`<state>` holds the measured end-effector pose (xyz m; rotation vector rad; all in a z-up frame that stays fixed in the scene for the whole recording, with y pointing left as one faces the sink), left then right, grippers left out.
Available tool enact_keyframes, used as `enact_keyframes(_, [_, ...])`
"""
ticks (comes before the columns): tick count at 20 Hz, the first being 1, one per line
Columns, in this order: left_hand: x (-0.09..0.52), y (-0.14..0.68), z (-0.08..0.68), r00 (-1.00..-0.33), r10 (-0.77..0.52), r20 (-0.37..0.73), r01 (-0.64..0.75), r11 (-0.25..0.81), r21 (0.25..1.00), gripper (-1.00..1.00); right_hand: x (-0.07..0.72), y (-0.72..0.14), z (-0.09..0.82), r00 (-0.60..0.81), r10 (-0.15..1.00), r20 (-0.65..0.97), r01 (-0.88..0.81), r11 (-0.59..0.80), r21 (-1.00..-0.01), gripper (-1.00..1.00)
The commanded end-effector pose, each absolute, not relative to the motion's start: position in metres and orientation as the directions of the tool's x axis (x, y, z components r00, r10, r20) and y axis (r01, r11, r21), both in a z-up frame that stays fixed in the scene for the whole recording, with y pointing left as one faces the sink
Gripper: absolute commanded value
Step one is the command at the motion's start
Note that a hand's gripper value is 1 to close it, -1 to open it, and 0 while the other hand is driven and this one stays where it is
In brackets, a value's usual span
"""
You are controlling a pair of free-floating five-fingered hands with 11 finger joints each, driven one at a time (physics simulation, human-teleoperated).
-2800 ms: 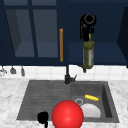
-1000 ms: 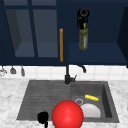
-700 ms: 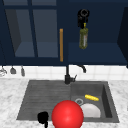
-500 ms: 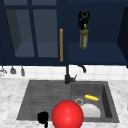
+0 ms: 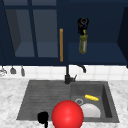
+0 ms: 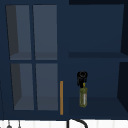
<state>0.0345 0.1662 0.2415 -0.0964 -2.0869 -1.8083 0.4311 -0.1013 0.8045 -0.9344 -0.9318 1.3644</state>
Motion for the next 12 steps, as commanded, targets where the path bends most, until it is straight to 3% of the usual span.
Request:
enact_keyframes(1, [0.034,0.166,0.242,-0.927,-0.191,0.323,0.293,0.171,0.941,0.0,0.443,-0.101,0.789,0.012,1.0,-0.003,-0.355,0.002,-0.935,1.0])
enact_keyframes(12, [0.034,0.166,0.242,-0.927,-0.191,0.323,0.293,0.171,0.941,0.0,0.475,-0.099,0.745,0.022,0.999,-0.034,-0.312,-0.025,-0.95,1.0])
